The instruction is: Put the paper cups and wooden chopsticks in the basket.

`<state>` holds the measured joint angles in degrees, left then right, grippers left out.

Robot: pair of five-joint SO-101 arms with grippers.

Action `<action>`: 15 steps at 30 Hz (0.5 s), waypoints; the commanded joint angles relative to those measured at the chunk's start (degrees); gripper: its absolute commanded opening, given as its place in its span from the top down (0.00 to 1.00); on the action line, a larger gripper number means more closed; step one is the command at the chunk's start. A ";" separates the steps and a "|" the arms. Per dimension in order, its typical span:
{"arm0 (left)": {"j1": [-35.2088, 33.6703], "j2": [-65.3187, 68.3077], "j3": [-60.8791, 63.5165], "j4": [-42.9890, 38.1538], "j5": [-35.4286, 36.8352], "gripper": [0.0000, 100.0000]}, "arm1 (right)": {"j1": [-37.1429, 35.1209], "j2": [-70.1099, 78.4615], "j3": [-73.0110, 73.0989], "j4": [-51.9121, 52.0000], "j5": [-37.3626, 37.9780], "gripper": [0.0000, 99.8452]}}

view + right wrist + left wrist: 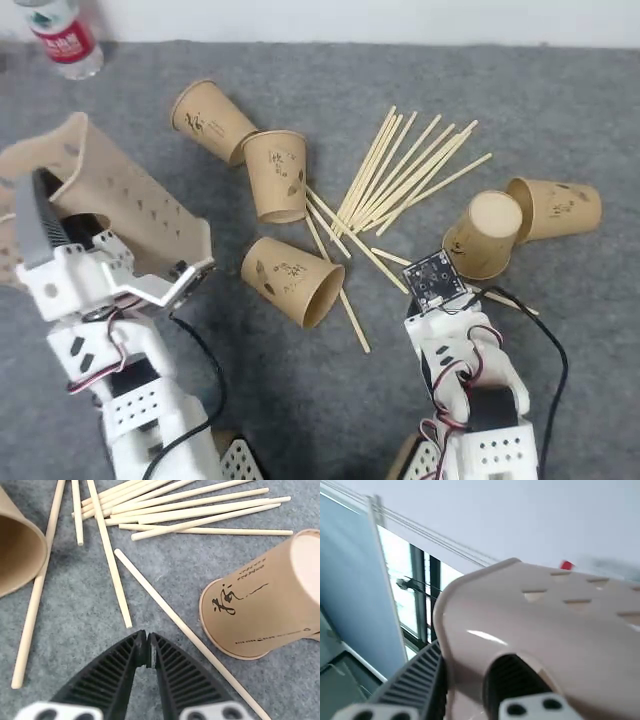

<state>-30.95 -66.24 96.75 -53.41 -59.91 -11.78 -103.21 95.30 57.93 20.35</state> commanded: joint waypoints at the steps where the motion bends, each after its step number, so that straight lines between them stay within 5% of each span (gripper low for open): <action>1: 0.62 -0.35 -0.57 -3.78 -0.35 0.99 | -0.31 -0.66 1.05 0.31 0.70 0.99; 11: 5.01 -0.62 -0.57 9.23 -0.62 0.98 | -0.22 -0.66 1.05 0.31 0.70 0.99; 15: 8.18 -0.09 -0.57 10.90 -6.77 0.89 | -0.22 -0.66 1.05 0.31 0.70 0.99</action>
<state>-25.85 -66.24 96.84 -44.09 -60.53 -11.78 -103.21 95.30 57.93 20.35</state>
